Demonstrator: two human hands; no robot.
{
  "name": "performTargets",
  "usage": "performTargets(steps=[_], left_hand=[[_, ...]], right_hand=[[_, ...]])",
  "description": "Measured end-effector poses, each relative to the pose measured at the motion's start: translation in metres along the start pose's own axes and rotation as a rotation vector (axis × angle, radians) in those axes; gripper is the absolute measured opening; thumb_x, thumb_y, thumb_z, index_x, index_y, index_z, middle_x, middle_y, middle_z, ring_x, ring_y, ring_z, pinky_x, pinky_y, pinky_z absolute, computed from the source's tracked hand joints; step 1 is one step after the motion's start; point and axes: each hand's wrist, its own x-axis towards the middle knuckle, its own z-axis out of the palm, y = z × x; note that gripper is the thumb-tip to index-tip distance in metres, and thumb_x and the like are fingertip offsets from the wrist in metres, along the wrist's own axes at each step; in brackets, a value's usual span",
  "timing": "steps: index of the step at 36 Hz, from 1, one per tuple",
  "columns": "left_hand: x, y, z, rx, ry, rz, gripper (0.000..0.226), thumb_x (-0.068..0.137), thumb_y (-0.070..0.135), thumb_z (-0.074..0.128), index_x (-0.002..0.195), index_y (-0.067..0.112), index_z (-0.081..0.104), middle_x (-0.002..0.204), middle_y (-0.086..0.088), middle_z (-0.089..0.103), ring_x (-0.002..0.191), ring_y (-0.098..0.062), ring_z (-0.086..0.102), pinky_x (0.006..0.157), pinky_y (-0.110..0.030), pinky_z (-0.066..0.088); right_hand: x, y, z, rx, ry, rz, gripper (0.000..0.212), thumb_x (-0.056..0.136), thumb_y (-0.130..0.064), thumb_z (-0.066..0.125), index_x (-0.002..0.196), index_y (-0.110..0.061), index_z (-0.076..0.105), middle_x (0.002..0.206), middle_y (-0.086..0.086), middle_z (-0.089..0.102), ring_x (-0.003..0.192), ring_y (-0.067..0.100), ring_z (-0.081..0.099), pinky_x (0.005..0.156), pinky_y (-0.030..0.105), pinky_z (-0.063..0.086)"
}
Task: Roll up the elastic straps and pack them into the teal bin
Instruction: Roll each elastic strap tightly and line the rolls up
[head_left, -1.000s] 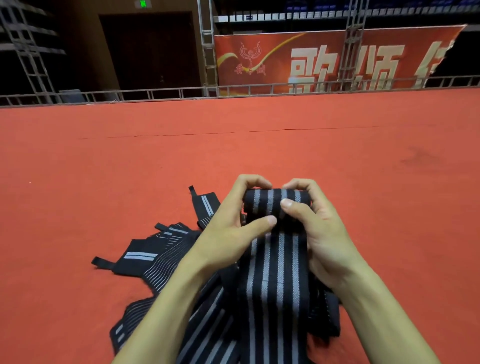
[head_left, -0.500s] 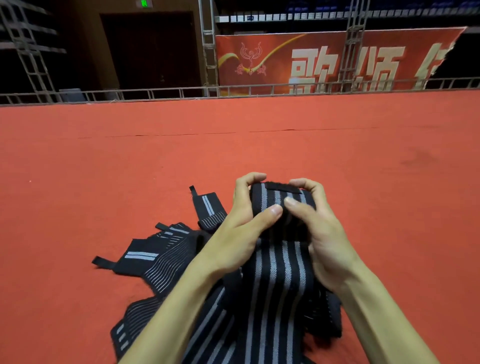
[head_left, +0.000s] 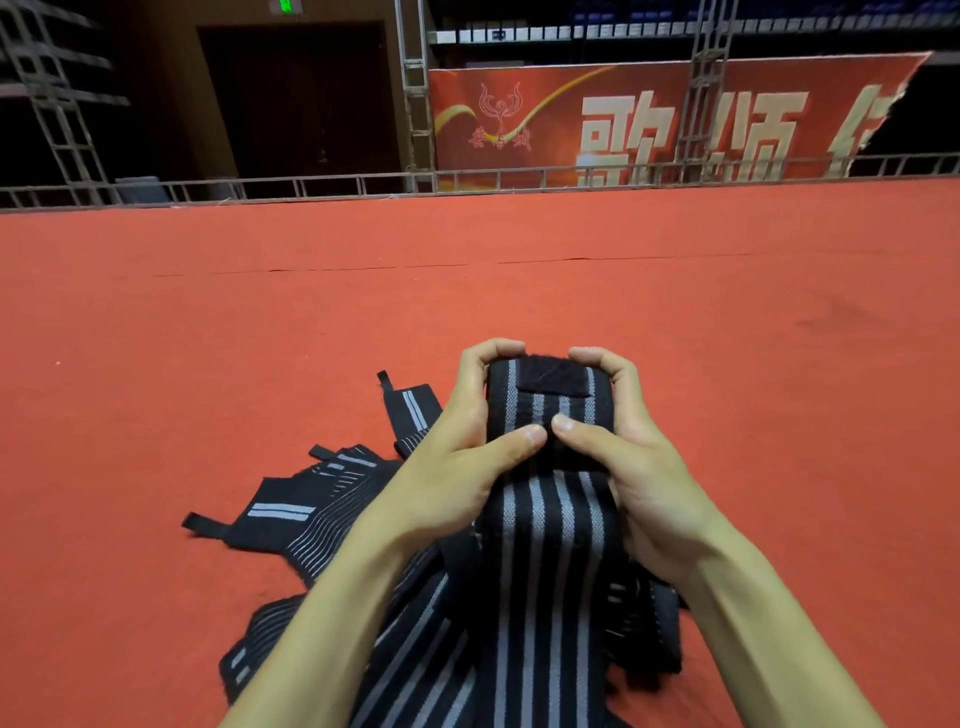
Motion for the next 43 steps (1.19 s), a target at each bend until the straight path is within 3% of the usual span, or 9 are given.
performTargets(steps=[7,12,17,21,24,28,32,36,43], left_hand=[[0.000,0.001,-0.007,0.075,0.042,0.112,0.068,0.086,-0.002,0.055,0.140,0.025,0.025,0.109,0.027,0.057,0.103,0.000,0.058,0.090,-0.019,0.046],[0.000,0.001,0.000,0.120,0.032,0.155,0.057,0.082,-0.007,0.055,0.128,0.021,0.038,0.102,0.002,0.054,0.088,-0.011,0.052,0.078,-0.025,0.045],[0.003,-0.001,0.004,0.194,0.035,0.172,0.061,0.078,-0.007,0.057,0.125,0.031,0.045,0.115,-0.005,0.047,0.100,-0.011,0.050,0.086,-0.024,0.040],[0.001,0.001,0.005,0.088,-0.042,0.040,0.062,0.081,0.017,0.064,0.135,0.037,0.041,0.126,-0.010,0.045,0.112,-0.013,0.052,0.094,-0.028,0.044],[0.000,0.001,0.008,-0.036,0.017,-0.081,0.058,0.079,0.050,0.062,0.133,0.049,0.043,0.140,-0.002,0.044,0.135,-0.019,0.045,0.113,-0.047,0.037],[0.002,0.004,0.011,0.006,0.021,-0.197,0.060,0.078,0.074,0.048,0.132,0.049,0.040,0.137,0.003,0.054,0.129,-0.012,0.052,0.114,-0.047,0.037],[0.002,0.002,0.013,-0.039,0.021,-0.238,0.045,0.081,0.060,0.059,0.121,0.043,0.048,0.115,-0.001,0.070,0.109,-0.021,0.067,0.103,-0.050,0.048],[0.001,0.003,0.013,-0.188,0.055,-0.175,0.044,0.084,0.031,0.061,0.126,0.033,0.049,0.107,-0.003,0.064,0.092,-0.014,0.066,0.080,-0.032,0.056],[0.001,0.001,0.013,-0.123,0.056,-0.080,0.051,0.083,0.018,0.056,0.129,0.034,0.041,0.100,0.021,0.063,0.096,-0.001,0.062,0.083,-0.022,0.051]], right_hand=[[-0.002,-0.009,0.002,0.090,-0.076,0.052,0.047,0.087,-0.029,0.055,0.132,-0.032,0.042,0.112,0.006,0.072,0.096,0.022,0.071,0.077,0.035,0.060],[-0.002,-0.010,0.001,0.140,-0.032,0.039,0.033,0.085,-0.035,0.056,0.115,-0.025,0.049,0.096,0.002,0.067,0.083,0.014,0.065,0.066,0.027,0.056],[0.000,-0.007,0.001,0.080,0.082,-0.020,0.024,0.081,-0.037,0.061,0.100,-0.026,0.051,0.089,0.005,0.064,0.076,0.017,0.062,0.062,0.028,0.054],[0.000,-0.008,-0.001,0.153,0.065,-0.029,0.027,0.078,-0.025,0.062,0.099,-0.022,0.046,0.081,0.003,0.065,0.067,0.017,0.063,0.054,0.029,0.054],[0.000,-0.007,-0.001,0.125,0.049,-0.046,0.032,0.081,-0.017,0.071,0.099,-0.023,0.046,0.082,0.003,0.065,0.068,0.018,0.062,0.056,0.030,0.054],[0.001,-0.006,-0.003,0.063,0.031,-0.091,0.023,0.077,-0.011,0.061,0.091,-0.025,0.049,0.085,0.003,0.064,0.075,0.021,0.060,0.064,0.035,0.052],[0.001,-0.008,-0.005,0.052,0.045,-0.138,0.029,0.068,-0.001,0.056,0.089,-0.020,0.049,0.086,-0.009,0.064,0.077,0.016,0.061,0.065,0.031,0.053],[0.000,-0.009,-0.008,0.026,0.036,-0.070,0.044,0.065,-0.002,0.057,0.102,-0.026,0.055,0.093,-0.001,0.066,0.080,0.021,0.064,0.067,0.039,0.056],[0.000,-0.008,-0.004,0.055,0.018,0.013,0.037,0.085,-0.028,0.071,0.116,-0.031,0.053,0.100,0.005,0.070,0.084,0.019,0.069,0.066,0.034,0.058]])
